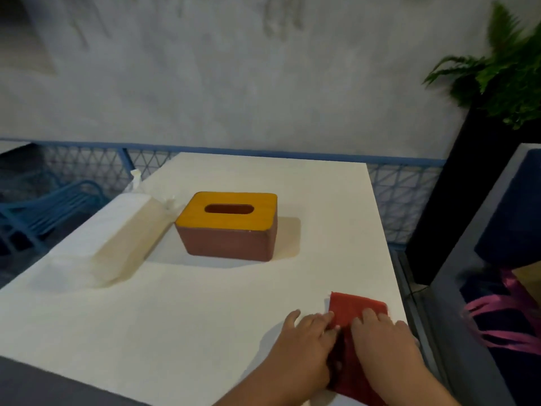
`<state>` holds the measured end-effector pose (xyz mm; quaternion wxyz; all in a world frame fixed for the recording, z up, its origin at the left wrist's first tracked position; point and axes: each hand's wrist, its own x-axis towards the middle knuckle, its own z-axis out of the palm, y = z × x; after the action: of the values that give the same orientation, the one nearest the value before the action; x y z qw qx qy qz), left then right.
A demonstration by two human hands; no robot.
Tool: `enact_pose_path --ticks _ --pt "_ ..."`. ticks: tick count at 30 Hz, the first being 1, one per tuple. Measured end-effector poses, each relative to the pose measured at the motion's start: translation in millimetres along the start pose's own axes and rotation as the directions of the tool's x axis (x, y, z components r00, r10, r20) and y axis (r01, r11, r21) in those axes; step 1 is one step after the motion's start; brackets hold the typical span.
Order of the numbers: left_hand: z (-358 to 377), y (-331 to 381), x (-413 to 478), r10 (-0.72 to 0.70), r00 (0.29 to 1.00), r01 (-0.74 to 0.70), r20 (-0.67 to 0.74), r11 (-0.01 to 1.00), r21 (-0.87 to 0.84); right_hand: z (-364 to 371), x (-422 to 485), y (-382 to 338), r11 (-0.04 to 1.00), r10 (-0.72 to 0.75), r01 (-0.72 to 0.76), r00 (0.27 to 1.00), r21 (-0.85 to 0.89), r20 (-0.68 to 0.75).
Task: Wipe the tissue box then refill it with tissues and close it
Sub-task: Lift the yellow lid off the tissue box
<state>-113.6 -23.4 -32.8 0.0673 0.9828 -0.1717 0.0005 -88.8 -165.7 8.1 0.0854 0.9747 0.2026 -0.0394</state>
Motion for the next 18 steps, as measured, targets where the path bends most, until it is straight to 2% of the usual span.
enact_pose_path --ticks 2,4,7,9,15,18 --pt "-16.2 -15.7 -5.7 -0.024 0.998 0.024 -0.05 1.0 -0.015 -5.7 5.0 0.4 0.999 -0.001 0.0 1.0 -0.035 -0.006" --pt "-31.8 -36.5 -6.7 -0.073 0.988 0.065 -0.133 0.996 -0.064 -16.1 15.4 -5.7 0.999 0.029 -0.029 1.0 0.024 -0.003" --pt "-56.8 -75.0 -6.6 -0.216 0.937 0.193 -0.274 0.975 -0.108 -33.1 39.1 -26.5 0.991 0.036 -0.025 0.996 0.134 -0.084" --pt "-72.3 -101.4 -7.3 -0.265 0.904 0.224 -0.335 0.962 -0.156 -45.8 57.5 -41.9 0.98 0.033 -0.005 0.99 0.197 -0.139" --pt "-111.0 -180.1 -6.6 -0.4 0.804 0.332 -0.439 0.916 -0.226 -86.7 113.6 -104.5 0.939 0.052 0.055 0.953 0.339 -0.299" --pt "-120.0 -217.7 -1.5 -0.424 0.785 0.344 -0.451 0.905 -0.251 -100.4 144.7 -135.3 0.924 0.062 0.079 0.934 0.373 -0.352"
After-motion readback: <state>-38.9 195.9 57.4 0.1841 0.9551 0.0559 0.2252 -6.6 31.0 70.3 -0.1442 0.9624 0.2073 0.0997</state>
